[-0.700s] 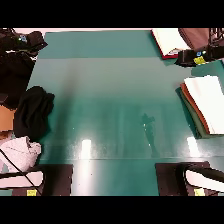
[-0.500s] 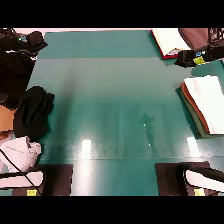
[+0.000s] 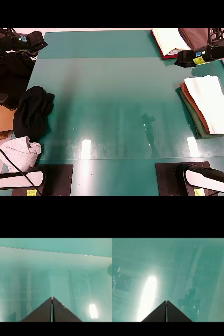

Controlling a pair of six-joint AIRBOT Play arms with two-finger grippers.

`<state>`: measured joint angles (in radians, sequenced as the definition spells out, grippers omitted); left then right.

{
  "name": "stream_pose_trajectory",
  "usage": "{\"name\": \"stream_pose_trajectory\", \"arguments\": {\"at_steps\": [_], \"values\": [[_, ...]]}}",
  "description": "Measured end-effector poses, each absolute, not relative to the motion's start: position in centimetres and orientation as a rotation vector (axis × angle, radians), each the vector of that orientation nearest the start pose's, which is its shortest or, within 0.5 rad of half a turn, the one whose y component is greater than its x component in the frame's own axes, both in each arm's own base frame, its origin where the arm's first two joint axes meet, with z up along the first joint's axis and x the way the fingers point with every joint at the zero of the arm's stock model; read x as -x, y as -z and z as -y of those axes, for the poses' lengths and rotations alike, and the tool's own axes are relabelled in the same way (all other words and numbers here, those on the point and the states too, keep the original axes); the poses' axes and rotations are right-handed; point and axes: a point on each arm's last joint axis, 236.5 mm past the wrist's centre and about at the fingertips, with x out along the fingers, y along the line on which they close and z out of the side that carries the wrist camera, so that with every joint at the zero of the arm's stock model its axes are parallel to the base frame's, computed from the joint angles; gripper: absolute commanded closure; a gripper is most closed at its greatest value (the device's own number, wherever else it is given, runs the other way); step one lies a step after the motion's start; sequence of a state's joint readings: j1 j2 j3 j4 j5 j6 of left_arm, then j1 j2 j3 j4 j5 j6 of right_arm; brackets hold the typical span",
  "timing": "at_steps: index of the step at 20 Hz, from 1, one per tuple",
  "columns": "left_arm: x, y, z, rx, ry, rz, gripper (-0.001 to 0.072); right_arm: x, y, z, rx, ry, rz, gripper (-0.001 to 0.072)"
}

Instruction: Fold the shirts.

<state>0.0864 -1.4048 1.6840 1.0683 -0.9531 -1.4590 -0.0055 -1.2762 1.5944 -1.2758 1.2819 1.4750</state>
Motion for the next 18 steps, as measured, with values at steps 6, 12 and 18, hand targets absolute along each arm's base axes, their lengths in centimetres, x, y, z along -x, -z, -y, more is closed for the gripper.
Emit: {"name": "stream_pose_trajectory", "arguments": {"at_steps": [6,12,18], "values": [[-52.5,-22.2,4.7,0.342,0.246,-0.608,0.0684,-43.3,-17.5,-6.4,-0.128,-0.260,-0.943,0.0694],[-49.1,-24.8,2.5,0.260,0.213,-0.638,0.0686,-43.3,-17.5,-6.4,-0.129,-0.260,-0.942,0.0693],[-42.9,-21.9,-6.6,0.002,-0.117,-0.843,0.0001,-42.7,-17.2,-6.7,-0.124,-0.272,-0.968,0.0694]]}}
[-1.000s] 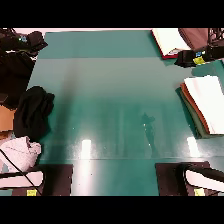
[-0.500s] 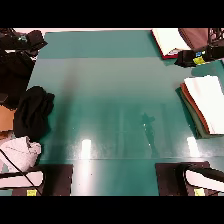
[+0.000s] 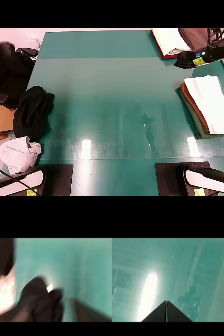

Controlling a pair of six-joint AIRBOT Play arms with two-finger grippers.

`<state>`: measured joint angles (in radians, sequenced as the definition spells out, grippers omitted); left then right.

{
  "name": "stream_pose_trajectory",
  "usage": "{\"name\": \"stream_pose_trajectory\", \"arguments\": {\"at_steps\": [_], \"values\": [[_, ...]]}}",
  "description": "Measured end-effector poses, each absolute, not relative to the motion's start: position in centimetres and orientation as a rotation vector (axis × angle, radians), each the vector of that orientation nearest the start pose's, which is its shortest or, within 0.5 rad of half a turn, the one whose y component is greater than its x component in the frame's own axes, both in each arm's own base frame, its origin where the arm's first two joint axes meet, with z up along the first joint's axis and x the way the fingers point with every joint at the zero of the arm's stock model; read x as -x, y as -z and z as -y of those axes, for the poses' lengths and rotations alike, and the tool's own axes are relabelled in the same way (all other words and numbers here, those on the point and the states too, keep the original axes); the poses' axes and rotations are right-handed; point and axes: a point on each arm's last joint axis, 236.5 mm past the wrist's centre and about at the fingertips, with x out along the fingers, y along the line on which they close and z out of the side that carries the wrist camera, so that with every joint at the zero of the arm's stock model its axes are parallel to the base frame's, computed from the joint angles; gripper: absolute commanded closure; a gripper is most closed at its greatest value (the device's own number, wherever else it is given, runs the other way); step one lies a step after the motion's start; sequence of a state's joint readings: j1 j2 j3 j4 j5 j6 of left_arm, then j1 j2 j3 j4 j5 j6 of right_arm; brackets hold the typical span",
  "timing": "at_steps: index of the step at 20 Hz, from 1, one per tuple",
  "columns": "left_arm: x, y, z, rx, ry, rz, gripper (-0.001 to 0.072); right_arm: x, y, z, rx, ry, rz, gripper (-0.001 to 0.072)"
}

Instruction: Fold the shirts.

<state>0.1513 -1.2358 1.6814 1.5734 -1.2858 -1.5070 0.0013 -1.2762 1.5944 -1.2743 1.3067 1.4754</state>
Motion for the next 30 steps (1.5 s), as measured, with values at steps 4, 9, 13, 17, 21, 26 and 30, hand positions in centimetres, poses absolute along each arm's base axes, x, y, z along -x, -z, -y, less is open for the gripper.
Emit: {"name": "stream_pose_trajectory", "arguments": {"at_steps": [4,9,13,17,21,26,30], "values": [[-41.2,-12.5,-8.6,-0.010,-0.199,-1.046,0.0001,-42.4,-17.1,-7.6,-0.113,-0.292,-0.977,0.0694],[-39.5,-0.5,-9.2,-0.009,-0.225,-1.239,0.0001,-42.2,-17.0,-8.3,-0.105,-0.307,-0.985,0.0694],[-38.5,4.3,-9.0,0.015,-0.234,-1.331,0.0161,-42.1,-17.0,-8.4,-0.103,-0.310,-0.986,0.0694],[-38.1,4.6,-8.9,0.025,-0.237,-1.346,0.0684,-42.2,-17.1,-8.4,-0.103,-0.310,-0.984,0.0694],[-40.8,-3.3,-9.1,0.018,-0.245,-1.141,0.0685,-42.6,-19.6,-8.4,-0.094,-0.314,-0.924,0.0694],[-42.1,-24.4,-2.6,-0.045,-0.073,-0.644,0.0686,-43.1,-26.6,-8.5,-0.070,-0.322,-0.760,0.0694],[-38.8,-35.4,8.5,-0.107,0.242,-0.372,0.0686,-42.7,-32.3,-8.4,-0.051,-0.323,-0.622,0.0694]]}}
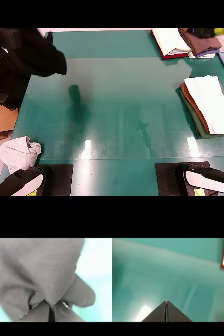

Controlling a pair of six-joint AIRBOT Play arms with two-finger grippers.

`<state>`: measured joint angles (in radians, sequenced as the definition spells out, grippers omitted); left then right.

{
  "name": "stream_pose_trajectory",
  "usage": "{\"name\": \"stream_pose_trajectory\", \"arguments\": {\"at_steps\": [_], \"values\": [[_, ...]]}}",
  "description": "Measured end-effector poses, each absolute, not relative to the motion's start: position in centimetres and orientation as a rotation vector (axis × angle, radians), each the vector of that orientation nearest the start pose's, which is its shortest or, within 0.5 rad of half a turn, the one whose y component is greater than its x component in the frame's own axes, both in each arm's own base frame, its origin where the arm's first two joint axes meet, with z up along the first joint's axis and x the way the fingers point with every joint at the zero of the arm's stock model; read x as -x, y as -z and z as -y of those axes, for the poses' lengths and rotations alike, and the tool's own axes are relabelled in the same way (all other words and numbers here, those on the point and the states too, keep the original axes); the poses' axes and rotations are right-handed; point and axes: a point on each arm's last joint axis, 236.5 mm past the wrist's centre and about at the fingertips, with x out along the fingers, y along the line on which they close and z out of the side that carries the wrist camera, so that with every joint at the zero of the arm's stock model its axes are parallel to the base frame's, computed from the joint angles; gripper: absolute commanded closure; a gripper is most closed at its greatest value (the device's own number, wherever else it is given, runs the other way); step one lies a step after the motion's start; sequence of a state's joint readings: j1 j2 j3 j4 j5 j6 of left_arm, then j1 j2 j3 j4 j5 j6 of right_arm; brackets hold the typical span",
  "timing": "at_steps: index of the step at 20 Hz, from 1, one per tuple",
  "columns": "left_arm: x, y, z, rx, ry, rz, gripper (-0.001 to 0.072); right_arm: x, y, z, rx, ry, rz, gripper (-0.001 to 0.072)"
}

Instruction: Fold the shirts.

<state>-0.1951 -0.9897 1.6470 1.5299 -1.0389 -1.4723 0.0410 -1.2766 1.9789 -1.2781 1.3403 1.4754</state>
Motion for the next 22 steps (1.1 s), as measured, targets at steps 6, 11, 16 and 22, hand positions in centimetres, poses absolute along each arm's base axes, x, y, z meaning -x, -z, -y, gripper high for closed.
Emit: {"name": "stream_pose_trajectory", "arguments": {"at_steps": [6,11,16,22], "values": [[-37.1,-34.3,25.1,-0.228,0.653,-0.327,0.0438,-42.3,-34.9,-8.2,-0.044,-0.316,-0.548,0.0693],[-39.6,-27.2,30.6,-0.272,0.726,-0.456,0.0245,-42.2,-34.3,-8.1,-0.052,-0.308,-0.543,0.0694],[-44.4,-22.8,25.9,-0.115,0.602,-0.610,0.0245,-42.1,-34.1,-8.1,-0.055,-0.309,-0.547,0.0694],[-45.7,-11.6,29.8,0.071,0.680,-0.886,0.0245,-41.6,-33.1,-8.1,-0.051,-0.314,-0.592,0.0693]]}}
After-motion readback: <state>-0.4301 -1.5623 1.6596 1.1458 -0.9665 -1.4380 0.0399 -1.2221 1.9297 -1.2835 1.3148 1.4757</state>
